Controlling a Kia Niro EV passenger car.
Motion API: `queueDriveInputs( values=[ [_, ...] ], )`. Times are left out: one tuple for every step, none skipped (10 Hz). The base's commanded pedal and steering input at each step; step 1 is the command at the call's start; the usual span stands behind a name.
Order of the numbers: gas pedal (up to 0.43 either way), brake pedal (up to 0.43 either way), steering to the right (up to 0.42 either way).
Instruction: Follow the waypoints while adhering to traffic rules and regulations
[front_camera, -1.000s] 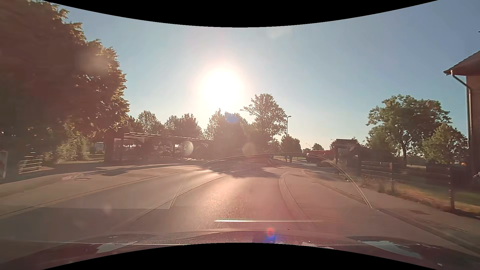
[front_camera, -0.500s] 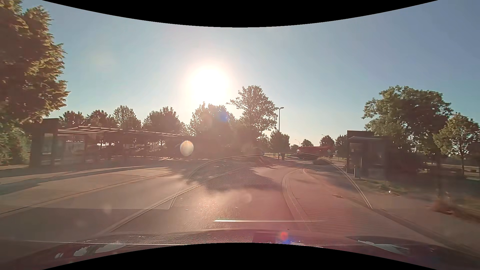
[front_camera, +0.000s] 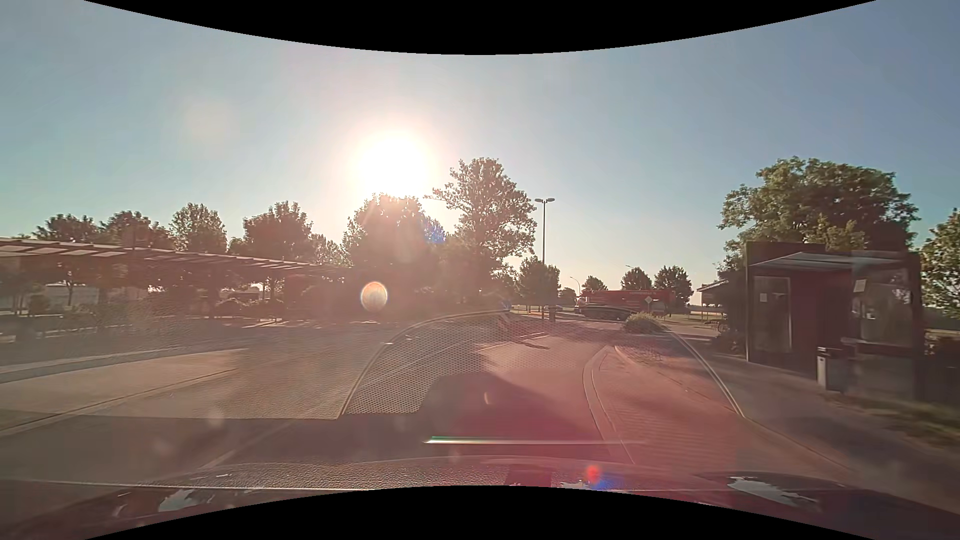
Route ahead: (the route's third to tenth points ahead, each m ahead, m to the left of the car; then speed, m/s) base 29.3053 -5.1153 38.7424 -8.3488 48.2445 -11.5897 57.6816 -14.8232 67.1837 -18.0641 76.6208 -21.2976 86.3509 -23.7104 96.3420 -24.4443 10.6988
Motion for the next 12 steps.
queueDriveInputs(
  values=[
    [0.13,0.0,0.071],
    [0.13,0.0,0.071],
    [0.13,0.0,0.072],
    [0.13,0.0,0.075],
    [0.13,0.0,0.08],
    [0.13,0.0,0.086],
    [0.13,0.0,0.088],
    [0.13,0.0,0.088],
    [0.13,0.0,0.087],
    [0.13,0.0,0.081],
    [0.13,0.0,0.074],
    [0.13,0.0,0.064]
  ],
)
